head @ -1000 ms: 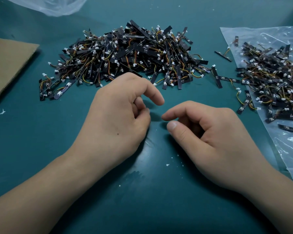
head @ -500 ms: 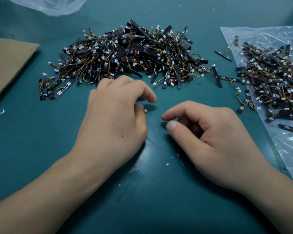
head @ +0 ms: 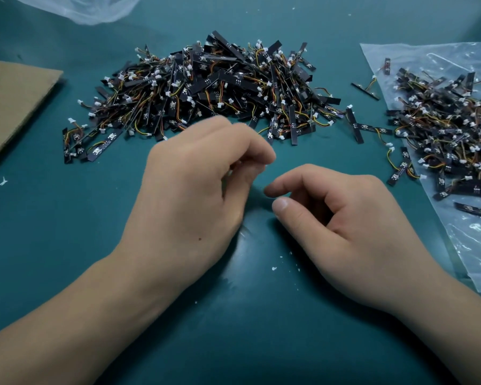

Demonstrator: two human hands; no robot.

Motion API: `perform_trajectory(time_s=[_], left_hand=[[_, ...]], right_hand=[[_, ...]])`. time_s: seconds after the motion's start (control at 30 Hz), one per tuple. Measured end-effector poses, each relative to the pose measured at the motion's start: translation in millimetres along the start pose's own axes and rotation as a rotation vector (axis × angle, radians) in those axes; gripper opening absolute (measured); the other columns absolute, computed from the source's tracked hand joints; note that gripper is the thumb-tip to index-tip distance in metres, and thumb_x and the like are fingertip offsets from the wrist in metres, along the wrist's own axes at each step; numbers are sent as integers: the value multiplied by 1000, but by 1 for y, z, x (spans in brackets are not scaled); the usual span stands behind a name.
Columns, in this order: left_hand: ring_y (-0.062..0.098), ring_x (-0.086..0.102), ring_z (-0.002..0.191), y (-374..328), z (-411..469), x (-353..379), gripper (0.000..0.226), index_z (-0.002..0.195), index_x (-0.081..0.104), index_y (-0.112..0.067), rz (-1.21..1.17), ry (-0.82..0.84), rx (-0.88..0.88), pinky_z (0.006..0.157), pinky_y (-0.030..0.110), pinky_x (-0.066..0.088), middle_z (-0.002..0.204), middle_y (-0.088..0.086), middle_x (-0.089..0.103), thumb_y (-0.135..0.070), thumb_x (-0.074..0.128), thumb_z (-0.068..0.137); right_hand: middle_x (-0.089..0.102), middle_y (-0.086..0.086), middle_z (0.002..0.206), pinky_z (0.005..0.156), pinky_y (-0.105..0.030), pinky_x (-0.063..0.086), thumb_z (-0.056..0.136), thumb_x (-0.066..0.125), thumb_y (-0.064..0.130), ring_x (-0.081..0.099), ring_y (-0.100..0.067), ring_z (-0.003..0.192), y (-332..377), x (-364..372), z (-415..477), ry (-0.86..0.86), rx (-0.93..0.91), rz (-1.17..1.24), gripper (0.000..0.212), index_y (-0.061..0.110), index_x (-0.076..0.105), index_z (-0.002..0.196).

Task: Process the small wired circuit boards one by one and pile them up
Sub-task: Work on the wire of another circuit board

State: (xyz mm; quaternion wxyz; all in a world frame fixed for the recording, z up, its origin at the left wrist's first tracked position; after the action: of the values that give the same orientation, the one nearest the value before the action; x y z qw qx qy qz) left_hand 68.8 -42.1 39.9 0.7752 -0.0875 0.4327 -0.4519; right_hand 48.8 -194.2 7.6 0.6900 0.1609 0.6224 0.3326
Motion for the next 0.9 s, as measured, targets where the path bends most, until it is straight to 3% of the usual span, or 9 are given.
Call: perform_trajectory(time_s=[0.17,0.23,0.33,0.47,0.53,0.73,0.9], left_hand=[[19,74,72,10,0,10,23,95,67,-40,-480,-30,-174,63,27,57,85,-10,70,-17,68,97],[17,75,68,11,3,7,20,91,69,-31,-539,-43,-195,61,22,58,81,-6,72,-12,73,94],[19,75,65,17,6,3,16,86,70,-19,-630,-54,-259,61,24,60,80,-1,73,-5,75,91],[20,75,65,18,3,13,18,88,70,-20,-641,39,-321,61,33,63,81,-6,70,-2,72,93],[19,75,66,18,3,14,21,89,70,-25,-586,62,-323,60,35,62,81,-8,70,-5,72,93],[21,65,63,14,1,19,20,89,73,-24,-442,156,-310,58,22,52,78,-6,72,-5,70,90],[22,65,64,11,0,24,18,92,74,-24,-453,225,-315,58,25,52,76,-2,72,-8,68,90]], right_hand=[[57,23,64,56,-31,39,93,60,40,56,-10,59,2,-1,1,-4,0,26,11,38,68,99],[56,20,63,55,-31,38,94,59,40,54,-11,59,3,-2,1,-5,-7,20,9,36,67,96],[53,15,61,55,-32,37,96,58,42,53,-13,61,4,-2,2,-12,-20,1,16,31,65,87],[62,10,66,59,-37,45,98,55,40,58,-15,65,2,-3,2,-20,-12,45,21,28,67,85],[66,6,71,62,-32,47,99,54,37,60,-17,68,0,-5,2,-44,-1,104,21,27,68,86],[69,6,74,65,-28,47,102,51,34,64,-15,72,-1,-8,2,-69,4,127,25,33,61,80],[68,5,72,65,-36,47,101,49,37,63,-16,70,1,-8,1,-63,9,84,26,32,60,79]])
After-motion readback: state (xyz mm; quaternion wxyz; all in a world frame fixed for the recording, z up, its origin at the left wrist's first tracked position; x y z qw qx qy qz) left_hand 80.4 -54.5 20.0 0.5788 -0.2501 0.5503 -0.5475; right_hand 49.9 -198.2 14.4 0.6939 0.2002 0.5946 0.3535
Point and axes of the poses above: each hand's wrist, its own z-axis towards the middle knuckle, its own x-axis out of the palm, y = z × x, the point moved 9 cm from there along z, towards the middle knuckle
